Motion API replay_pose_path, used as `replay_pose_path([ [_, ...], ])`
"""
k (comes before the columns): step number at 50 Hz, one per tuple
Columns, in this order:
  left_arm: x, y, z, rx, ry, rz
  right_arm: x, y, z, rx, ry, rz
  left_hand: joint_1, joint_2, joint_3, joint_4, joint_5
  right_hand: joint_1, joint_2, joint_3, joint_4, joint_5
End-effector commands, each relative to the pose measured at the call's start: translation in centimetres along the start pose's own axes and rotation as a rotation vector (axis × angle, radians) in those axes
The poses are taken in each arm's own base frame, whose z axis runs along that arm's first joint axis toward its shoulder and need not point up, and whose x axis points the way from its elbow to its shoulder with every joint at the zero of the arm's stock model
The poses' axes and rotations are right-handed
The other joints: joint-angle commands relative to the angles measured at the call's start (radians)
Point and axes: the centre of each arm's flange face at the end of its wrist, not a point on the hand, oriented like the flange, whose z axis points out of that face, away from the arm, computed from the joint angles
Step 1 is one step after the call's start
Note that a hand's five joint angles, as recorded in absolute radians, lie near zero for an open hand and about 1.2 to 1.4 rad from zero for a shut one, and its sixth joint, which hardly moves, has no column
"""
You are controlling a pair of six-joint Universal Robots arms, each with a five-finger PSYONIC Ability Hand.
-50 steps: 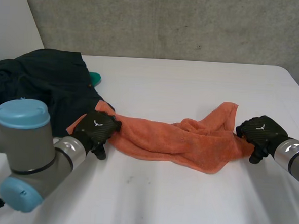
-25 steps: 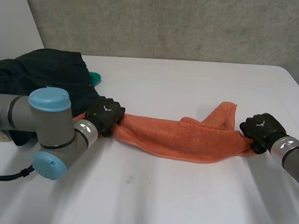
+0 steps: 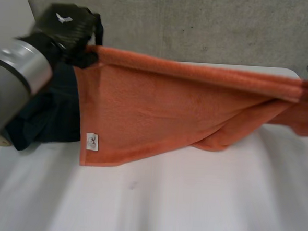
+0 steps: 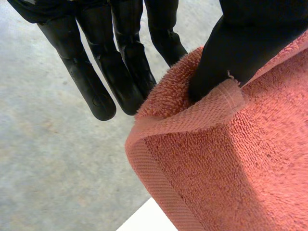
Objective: Fold the laundry.
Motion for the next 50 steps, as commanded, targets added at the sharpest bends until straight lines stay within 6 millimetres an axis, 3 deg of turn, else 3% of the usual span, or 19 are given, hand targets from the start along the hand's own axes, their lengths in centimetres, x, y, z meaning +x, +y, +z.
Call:
replay_pose_path([
  [1, -1.6, -0.8, -1.3, -0.074, -0.023, -0.007, 2.6, -3.2, -4.0, 0.018, 0.001, -0.029, 0.247, 0.200, 0.208, 0.199, 0.252, 0.313, 0.229, 0.207, 0.198, 0.238],
  [5, -1.3, 1.2, -0.6, -0.133, -0.010, -0.015, 1.9, -2.5, -3.7, -0.018, -0.034, -0.043, 0.247, 0.200, 0.208, 0.199, 0.252, 0.313, 0.229, 0.207, 0.198, 0.238],
  [6, -1.0, 2.7, 0.1, -0.175, -0.002, -0.021, 1.6, -2.2, -3.5, -0.029, -0.046, -0.049, 0.247, 0.200, 0.208, 0.199, 0.252, 0.313, 0.229, 0.207, 0.198, 0.238],
  [9, -0.7, 4.9, 1.4, -0.224, 0.013, -0.018, 0.2, -0.7, -1.6, -0.086, -0.095, -0.079, 0.247, 0.200, 0.208, 0.199, 0.252, 0.313, 0.229, 0.207, 0.198, 0.238],
  [10, -0.5, 6.1, 2.5, -0.233, 0.021, -0.003, -0.2, -0.3, -1.1, -0.097, -0.110, -0.085, 0.247, 0.200, 0.208, 0.199, 0.252, 0.313, 0.229, 0.207, 0.198, 0.238],
  [13, -0.4, 7.0, 4.9, -0.182, 0.014, 0.039, -1.1, 1.0, 1.3, -0.127, -0.131, -0.080, 0.247, 0.200, 0.208, 0.199, 0.252, 0.313, 0.229, 0.207, 0.198, 0.238],
  [14, -0.6, 7.1, 6.6, -0.123, -0.009, 0.072, -1.2, 1.2, 2.0, -0.130, -0.124, -0.079, 0.247, 0.200, 0.208, 0.199, 0.252, 0.313, 0.229, 0.207, 0.198, 0.238],
  [16, -0.9, 6.5, 8.3, -0.040, -0.048, 0.097, -0.9, 1.1, 4.3, -0.112, -0.056, -0.068, 0.247, 0.200, 0.208, 0.199, 0.252, 0.313, 0.229, 0.207, 0.198, 0.238],
  [18, -1.5, 4.0, 10.3, 0.125, -0.122, 0.124, -0.2, 0.4, 5.5, -0.084, 0.016, -0.046, 0.247, 0.200, 0.208, 0.199, 0.252, 0.313, 0.229, 0.207, 0.198, 0.238],
  [20, -2.4, 1.8, 11.2, 0.245, -0.191, 0.132, 1.7, -1.8, 6.7, 0.018, 0.175, 0.010, 0.247, 0.200, 0.208, 0.199, 0.252, 0.313, 0.229, 0.207, 0.198, 0.238],
  [21, -3.4, -0.4, 11.7, 0.362, -0.267, 0.135, 2.5, -3.0, 6.9, 0.074, 0.239, 0.039, 0.247, 0.200, 0.208, 0.199, 0.252, 0.313, 0.229, 0.207, 0.198, 0.238],
  [25, -4.2, -4.1, 11.8, 0.568, -0.367, 0.128, 5.0, -6.3, 7.0, 0.303, 0.426, 0.136, 0.247, 0.200, 0.208, 0.199, 0.252, 0.313, 0.229, 0.207, 0.198, 0.238],
  [30, -3.7, -5.9, 10.7, 0.624, -0.363, 0.103, 6.1, -7.9, 5.0, 0.464, 0.501, 0.152, 0.247, 0.200, 0.208, 0.199, 0.252, 0.313, 0.229, 0.207, 0.198, 0.238],
  [33, -3.1, -4.3, 10.0, 0.556, -0.336, 0.092, 5.5, -7.8, 4.2, 0.464, 0.453, 0.139, 0.247, 0.200, 0.208, 0.199, 0.252, 0.313, 0.229, 0.207, 0.198, 0.238],
  [35, -2.9, -3.4, 9.5, 0.523, -0.325, 0.090, 3.9, -6.7, 4.1, 0.420, 0.365, 0.129, 0.247, 0.200, 0.208, 0.199, 0.252, 0.313, 0.229, 0.207, 0.198, 0.238],
  [39, -1.7, -0.1, 8.8, 0.414, -0.279, 0.084, 1.6, -4.5, 4.1, 0.317, 0.229, 0.128, 0.247, 0.200, 0.208, 0.199, 0.252, 0.313, 0.229, 0.207, 0.198, 0.238],
  [40, -1.1, 1.8, 8.4, 0.359, -0.253, 0.081, 0.9, -3.9, 4.2, 0.290, 0.191, 0.129, 0.247, 0.200, 0.208, 0.199, 0.252, 0.313, 0.229, 0.207, 0.198, 0.238],
  [47, 1.6, 9.5, 6.3, 0.125, -0.150, 0.060, -6.6, 3.3, 6.8, 0.036, -0.089, 0.158, 0.247, 0.200, 0.208, 0.199, 0.252, 0.313, 0.229, 0.207, 0.198, 0.238],
  [50, 2.1, 11.5, 5.8, 0.067, -0.131, 0.056, -9.5, 6.3, 7.4, -0.067, -0.175, 0.168, 0.247, 0.200, 0.208, 0.199, 0.252, 0.313, 0.229, 0.207, 0.198, 0.238],
])
